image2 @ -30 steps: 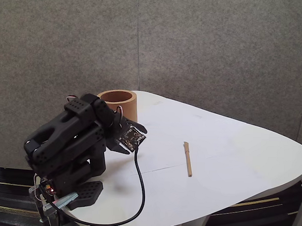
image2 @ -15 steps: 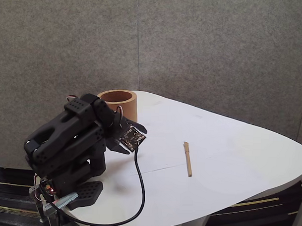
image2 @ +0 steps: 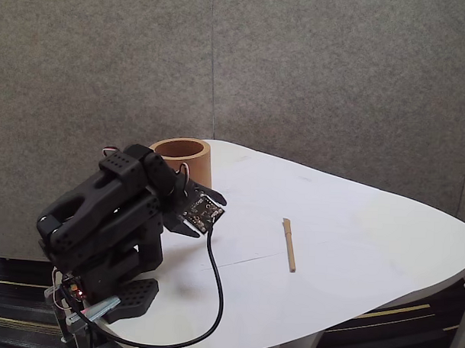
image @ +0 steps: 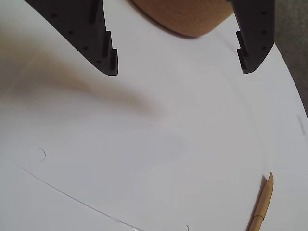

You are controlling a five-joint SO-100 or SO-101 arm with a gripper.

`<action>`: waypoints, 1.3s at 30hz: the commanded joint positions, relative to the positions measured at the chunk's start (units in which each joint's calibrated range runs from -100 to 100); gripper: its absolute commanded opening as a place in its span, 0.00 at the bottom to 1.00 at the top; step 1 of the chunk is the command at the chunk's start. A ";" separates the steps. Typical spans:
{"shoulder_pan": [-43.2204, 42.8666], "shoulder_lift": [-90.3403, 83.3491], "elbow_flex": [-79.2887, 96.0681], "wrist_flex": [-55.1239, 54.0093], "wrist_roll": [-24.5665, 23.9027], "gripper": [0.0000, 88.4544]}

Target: Grab the pen and put it in the pen holder.

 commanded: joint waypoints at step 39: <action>7.37 17.64 -47.74 -13.14 0.15 0.40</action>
